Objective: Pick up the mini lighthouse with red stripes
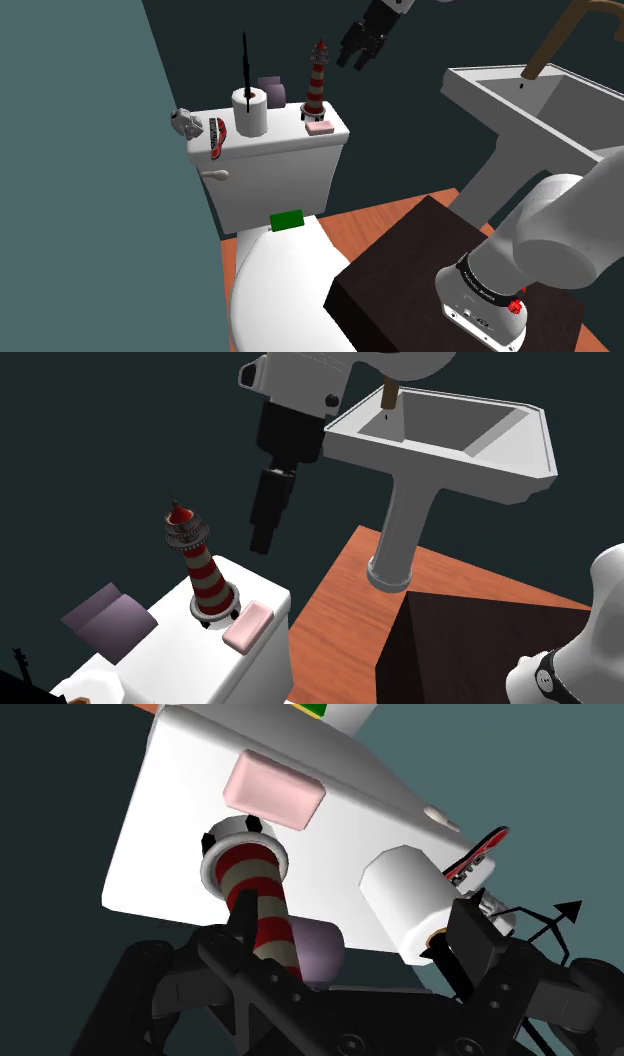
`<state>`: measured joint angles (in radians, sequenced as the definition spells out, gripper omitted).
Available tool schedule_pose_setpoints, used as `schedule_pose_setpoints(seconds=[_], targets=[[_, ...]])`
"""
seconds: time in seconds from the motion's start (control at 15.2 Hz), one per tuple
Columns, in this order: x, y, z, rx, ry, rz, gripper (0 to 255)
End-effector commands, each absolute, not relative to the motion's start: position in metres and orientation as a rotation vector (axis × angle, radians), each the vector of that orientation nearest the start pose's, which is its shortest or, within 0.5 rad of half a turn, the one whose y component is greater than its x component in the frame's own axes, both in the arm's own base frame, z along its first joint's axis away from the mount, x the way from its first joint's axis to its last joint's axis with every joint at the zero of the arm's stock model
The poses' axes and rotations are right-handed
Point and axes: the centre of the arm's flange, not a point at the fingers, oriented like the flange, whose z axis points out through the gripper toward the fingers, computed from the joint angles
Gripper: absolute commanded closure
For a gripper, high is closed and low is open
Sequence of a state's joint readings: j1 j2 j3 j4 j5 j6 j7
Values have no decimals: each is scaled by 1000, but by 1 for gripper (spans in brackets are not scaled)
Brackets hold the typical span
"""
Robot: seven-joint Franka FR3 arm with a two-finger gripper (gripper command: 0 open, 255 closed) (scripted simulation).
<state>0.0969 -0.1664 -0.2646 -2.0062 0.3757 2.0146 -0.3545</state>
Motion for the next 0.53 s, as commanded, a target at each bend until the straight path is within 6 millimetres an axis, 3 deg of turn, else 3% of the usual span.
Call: schedule_pose_setpoints(seconds=[0.0,0.46], targets=[[547,-80,545,-2754,-89,-408,0],[620,-95,551,-2670,-139,-535,0]])
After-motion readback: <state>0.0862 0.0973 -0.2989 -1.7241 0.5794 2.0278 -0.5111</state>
